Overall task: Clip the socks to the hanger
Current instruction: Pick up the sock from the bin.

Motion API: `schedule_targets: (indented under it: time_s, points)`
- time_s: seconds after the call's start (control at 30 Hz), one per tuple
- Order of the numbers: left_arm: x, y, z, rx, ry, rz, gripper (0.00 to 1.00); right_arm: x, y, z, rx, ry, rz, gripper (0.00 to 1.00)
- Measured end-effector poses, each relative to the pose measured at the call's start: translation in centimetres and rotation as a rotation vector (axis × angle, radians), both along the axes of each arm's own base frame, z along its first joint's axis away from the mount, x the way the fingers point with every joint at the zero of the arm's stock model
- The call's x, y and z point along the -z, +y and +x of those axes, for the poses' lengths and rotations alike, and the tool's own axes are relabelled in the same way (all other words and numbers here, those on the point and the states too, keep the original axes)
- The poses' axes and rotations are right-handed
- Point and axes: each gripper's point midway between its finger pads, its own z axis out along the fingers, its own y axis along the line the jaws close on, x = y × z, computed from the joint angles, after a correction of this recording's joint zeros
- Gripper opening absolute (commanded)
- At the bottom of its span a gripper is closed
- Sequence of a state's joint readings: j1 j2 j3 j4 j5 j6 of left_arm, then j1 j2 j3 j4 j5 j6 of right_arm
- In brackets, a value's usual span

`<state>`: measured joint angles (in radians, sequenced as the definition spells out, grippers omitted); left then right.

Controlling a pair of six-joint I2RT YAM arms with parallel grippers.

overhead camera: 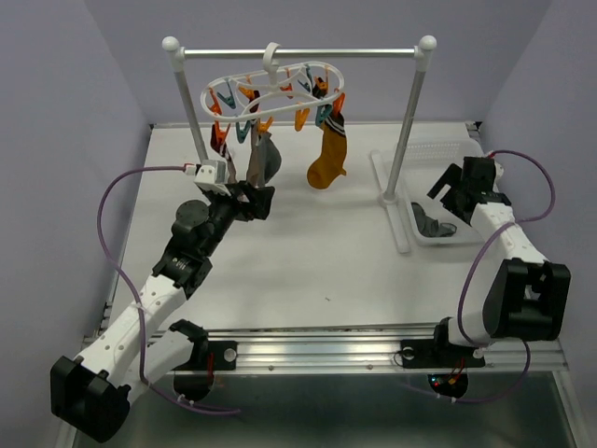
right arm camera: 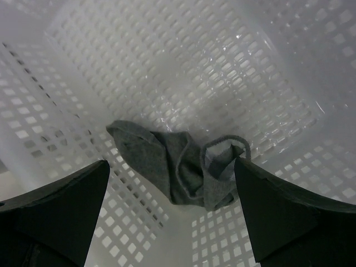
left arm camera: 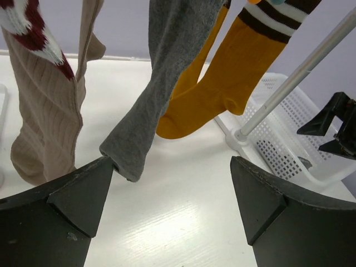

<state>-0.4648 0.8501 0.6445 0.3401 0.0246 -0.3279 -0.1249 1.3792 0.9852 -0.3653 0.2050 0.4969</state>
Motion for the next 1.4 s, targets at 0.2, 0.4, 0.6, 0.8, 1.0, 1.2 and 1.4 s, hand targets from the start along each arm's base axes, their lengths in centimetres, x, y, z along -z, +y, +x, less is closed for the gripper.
schedule_targets:
  time_s: [0.2, 0.4, 0.6, 0.8, 1.0, 1.2, 1.4]
  points:
    - [-0.8, 0.5, 0.1, -0.022, -0.026, 0.019, 0.99, 3.1, 0.7, -0.1, -0.133, 0.192, -0.016, 1.0]
    - [-2.7, 1.6, -0.3, -0.063, -0.062, 0.036, 0.99, 5.9, 1.0, -0.5, -0.248, 0.338, -0.031, 1.0]
    - [-3.5, 2.1, -0.5, -0.08, -0.086, 0.051, 0.99, 7.8, 0.7, -2.3, -0.293, 0.457, -0.055, 0.99]
    - [-3.7, 2.3, -0.5, -0.08, -0.089, 0.077, 0.99, 8.5, 0.7, -2.8, -0.303, 0.49, -0.053, 0.78]
    - [-3.9, 2.2, -0.6, -0.075, -0.098, 0.087, 0.99, 9.7, 0.9, -3.2, -0.31, 0.528, -0.035, 0.61]
    - [-4.3, 2.0, -0.8, -0.056, -0.111, 0.088, 0.99, 9.8, 1.0, -3.2, -0.308, 0.53, -0.028, 0.17]
    - [-4.6, 1.7, -0.9, -0.037, -0.121, 0.086, 0.99, 9.6, 0.8, -2.9, -0.291, 0.516, -0.031, 0.01]
